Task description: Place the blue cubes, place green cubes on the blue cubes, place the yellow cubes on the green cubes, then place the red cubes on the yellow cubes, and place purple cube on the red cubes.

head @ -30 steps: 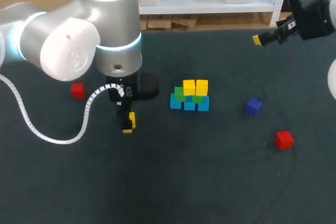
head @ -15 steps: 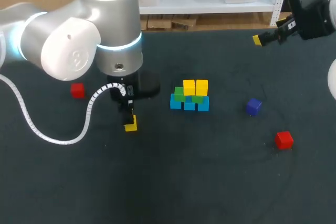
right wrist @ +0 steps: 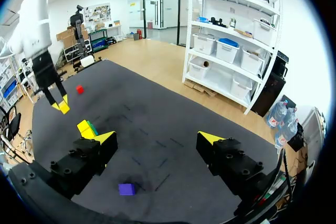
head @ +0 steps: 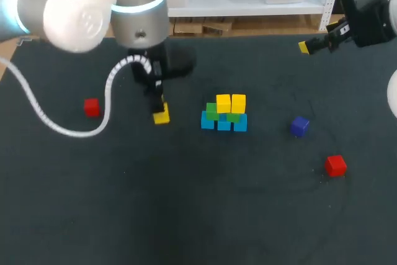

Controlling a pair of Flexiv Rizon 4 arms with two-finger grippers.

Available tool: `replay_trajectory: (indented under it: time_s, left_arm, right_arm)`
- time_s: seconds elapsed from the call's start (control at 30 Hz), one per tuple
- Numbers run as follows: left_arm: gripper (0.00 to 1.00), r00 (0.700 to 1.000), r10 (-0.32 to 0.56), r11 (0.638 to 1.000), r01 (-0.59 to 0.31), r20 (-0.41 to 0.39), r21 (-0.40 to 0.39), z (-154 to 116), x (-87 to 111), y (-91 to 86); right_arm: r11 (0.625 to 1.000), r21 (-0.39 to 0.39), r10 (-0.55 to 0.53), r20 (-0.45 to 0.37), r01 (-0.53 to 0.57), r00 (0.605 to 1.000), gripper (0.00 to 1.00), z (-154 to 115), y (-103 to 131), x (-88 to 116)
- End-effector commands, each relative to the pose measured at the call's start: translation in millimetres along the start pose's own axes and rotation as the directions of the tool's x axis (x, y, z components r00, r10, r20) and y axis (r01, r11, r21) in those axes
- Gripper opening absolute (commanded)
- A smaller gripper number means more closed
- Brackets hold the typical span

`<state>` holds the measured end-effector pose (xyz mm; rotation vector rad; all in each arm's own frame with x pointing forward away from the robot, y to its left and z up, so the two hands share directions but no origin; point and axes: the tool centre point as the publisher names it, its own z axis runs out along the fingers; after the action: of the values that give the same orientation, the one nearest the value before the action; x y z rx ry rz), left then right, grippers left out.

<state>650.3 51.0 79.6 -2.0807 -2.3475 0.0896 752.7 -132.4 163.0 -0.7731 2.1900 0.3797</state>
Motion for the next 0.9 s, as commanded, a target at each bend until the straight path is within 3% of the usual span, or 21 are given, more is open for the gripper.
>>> replay_trajectory:
  time_s: [0.03,0.1,0.33,0.63,0.9]
  left_arm:
    - [0.00,0.999,0.025,0.999,-0.024,-0.033,0.031,-15.3,-26.7,24.9]
    - [0.00,0.999,0.047,0.999,-0.047,-0.001,0.019,-18.9,-38.7,30.5]
    - [0.00,0.995,0.102,0.995,-0.102,-0.004,0.013,-10.8,-65.3,41.0]
    - [0.00,0.991,0.130,0.991,-0.130,-0.006,0.014,-1.6,-83.2,48.4]
    - [0.00,0.988,0.149,0.988,-0.148,-0.028,0.044,1.3,-91.0,42.1]
  right_arm:
    - [1.000,0.003,0.000,-0.001,0.000,1.000,1.00,-0.2,0.7,-0.1]
    - [1.000,0.003,0.000,-0.001,0.000,1.000,1.00,-0.2,0.7,-0.1]
    - [1.000,0.003,0.000,-0.001,0.000,1.000,1.00,-0.2,0.7,-0.1]
    - [1.000,0.003,0.000,-0.001,0.000,1.000,1.00,-0.2,0.7,-0.1]
    - [1.000,0.003,0.000,-0.001,0.000,1.000,1.00,-0.2,0.7,-0.1]
